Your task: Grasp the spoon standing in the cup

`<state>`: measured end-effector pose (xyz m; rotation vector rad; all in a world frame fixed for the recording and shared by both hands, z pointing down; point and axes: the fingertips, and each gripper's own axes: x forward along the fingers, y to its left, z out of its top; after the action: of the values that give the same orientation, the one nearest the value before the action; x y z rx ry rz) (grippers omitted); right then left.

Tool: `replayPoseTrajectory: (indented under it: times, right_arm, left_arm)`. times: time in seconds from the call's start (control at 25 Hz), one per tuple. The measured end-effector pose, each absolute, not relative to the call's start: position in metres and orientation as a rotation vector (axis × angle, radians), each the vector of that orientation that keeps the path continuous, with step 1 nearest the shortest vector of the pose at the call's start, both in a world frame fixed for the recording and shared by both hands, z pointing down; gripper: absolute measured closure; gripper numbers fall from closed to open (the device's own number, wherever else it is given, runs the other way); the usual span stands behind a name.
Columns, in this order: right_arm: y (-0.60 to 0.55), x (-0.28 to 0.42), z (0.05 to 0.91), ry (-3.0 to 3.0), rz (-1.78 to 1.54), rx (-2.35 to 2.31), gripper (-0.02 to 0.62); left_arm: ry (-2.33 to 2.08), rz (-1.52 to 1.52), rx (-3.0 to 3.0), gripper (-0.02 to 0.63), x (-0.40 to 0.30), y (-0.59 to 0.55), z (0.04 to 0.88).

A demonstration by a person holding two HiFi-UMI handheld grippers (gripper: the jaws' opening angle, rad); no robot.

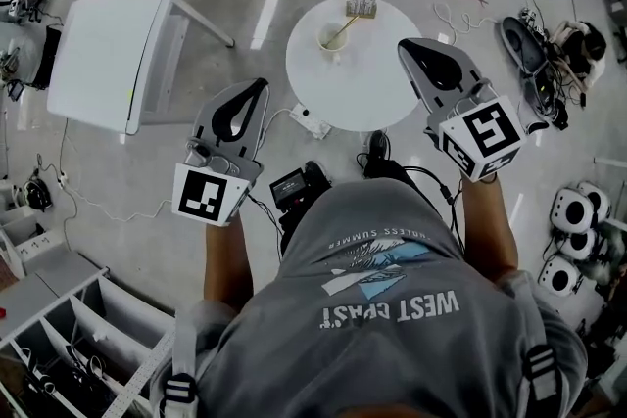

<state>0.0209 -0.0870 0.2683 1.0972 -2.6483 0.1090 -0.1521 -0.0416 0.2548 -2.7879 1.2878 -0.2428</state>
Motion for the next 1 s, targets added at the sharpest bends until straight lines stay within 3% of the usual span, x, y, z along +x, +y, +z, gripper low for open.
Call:
replayPoseTrajectory:
  times: [0.44, 1.0]
  right_arm:
    - [-0.159, 0.063, 0.307, -2.743, 0.127, 0.879, 0.594]
    - [-0.189, 0.054, 0.323, -2.768, 0.175, 0.8, 0.592]
  left_arm:
    - [1.473, -0.221, -2.676, 0.597, -0.088, -0.089, 0.267]
    - [1.578, -0.296, -2.65, 0.597, -0.091, -0.096, 0.269]
